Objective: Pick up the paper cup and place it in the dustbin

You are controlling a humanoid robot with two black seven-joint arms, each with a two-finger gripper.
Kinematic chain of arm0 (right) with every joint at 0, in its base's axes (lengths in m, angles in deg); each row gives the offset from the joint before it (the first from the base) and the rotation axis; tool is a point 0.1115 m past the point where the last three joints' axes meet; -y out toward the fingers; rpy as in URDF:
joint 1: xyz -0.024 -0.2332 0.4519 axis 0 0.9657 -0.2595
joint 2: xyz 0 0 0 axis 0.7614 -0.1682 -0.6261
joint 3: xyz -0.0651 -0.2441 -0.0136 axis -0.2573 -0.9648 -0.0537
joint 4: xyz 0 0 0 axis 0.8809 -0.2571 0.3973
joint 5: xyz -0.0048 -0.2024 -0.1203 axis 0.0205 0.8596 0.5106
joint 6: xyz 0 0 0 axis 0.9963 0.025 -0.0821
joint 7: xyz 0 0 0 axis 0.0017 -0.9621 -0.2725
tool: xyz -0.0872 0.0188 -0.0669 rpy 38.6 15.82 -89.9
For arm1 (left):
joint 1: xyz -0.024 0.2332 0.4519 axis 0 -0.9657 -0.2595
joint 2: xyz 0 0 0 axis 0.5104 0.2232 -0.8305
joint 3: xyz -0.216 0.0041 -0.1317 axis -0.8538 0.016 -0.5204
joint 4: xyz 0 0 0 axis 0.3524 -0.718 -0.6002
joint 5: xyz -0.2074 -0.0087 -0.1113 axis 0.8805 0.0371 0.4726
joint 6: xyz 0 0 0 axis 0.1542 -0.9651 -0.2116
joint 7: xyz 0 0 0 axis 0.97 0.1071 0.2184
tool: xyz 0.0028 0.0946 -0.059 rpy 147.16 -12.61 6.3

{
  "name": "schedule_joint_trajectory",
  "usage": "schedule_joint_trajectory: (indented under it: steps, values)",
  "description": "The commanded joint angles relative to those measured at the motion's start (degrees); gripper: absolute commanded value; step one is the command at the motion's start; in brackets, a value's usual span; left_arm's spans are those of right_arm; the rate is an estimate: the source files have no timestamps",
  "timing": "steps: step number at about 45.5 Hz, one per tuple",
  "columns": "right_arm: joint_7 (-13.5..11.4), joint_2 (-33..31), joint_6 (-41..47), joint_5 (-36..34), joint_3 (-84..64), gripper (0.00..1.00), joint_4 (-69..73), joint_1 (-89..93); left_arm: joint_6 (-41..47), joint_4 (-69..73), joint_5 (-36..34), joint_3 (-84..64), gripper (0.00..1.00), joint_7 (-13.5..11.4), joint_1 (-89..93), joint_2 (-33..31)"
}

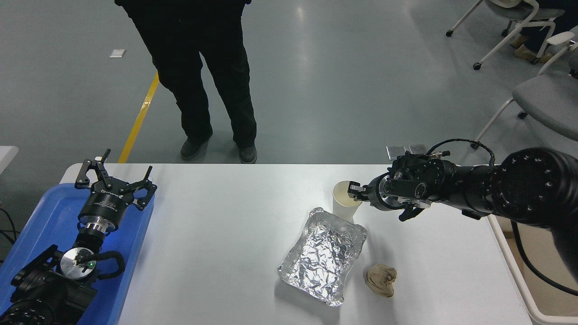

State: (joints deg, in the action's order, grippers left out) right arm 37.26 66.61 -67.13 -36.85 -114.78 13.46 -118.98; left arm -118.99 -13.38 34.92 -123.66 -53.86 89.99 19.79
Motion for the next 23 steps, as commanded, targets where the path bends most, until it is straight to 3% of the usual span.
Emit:
schedule_joint_trajectory:
  steps: [1,23]
  values:
    - [0.0,0.0,0.3,-3.5,0.6,0.00,1.6,-1.0,0.0,0.0,0.0,0.1,0.99,0.0,0.0,0.0]
    - [0.0,0.0,0.5,-4.9,0.2,0.00,3.8,-5.8,0.0,0.0,0.0,0.0,0.99,0.1,0.0,0.0]
